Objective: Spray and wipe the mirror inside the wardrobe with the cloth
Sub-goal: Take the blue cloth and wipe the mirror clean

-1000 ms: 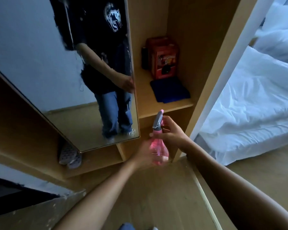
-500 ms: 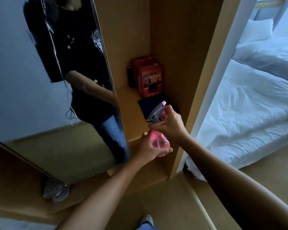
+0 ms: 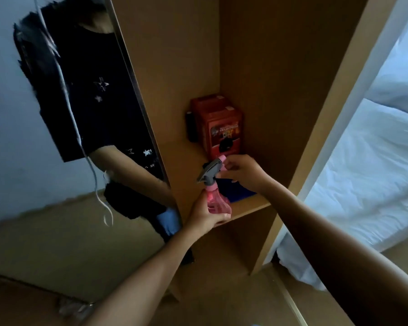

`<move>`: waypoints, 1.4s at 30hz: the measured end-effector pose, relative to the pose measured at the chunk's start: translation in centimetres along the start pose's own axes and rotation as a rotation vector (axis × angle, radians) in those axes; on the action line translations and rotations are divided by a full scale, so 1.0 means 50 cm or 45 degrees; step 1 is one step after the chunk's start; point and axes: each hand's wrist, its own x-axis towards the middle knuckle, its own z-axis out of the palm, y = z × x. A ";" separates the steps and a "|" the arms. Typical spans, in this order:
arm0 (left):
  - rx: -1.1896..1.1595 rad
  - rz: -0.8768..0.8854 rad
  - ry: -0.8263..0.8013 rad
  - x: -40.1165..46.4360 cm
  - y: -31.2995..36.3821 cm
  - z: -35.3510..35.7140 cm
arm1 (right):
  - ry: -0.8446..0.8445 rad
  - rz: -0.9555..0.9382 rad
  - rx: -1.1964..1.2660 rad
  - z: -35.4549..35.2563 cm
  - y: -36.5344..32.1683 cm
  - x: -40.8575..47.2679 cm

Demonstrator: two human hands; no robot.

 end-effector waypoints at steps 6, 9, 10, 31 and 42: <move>-0.288 -0.137 0.294 0.061 0.011 -0.006 | -0.037 -0.101 0.222 0.021 0.030 0.072; -0.422 -0.179 0.439 0.086 0.008 0.002 | -0.085 -0.167 0.231 0.033 0.042 0.110; -0.403 -0.194 0.487 0.094 0.004 0.007 | -0.099 -0.179 0.224 0.038 0.048 0.122; -0.219 -0.257 0.869 0.195 -0.013 0.004 | -0.250 -0.079 0.483 0.080 0.153 0.233; 0.232 -0.012 0.819 0.146 -0.011 0.141 | -0.051 0.086 -0.834 0.039 0.324 0.217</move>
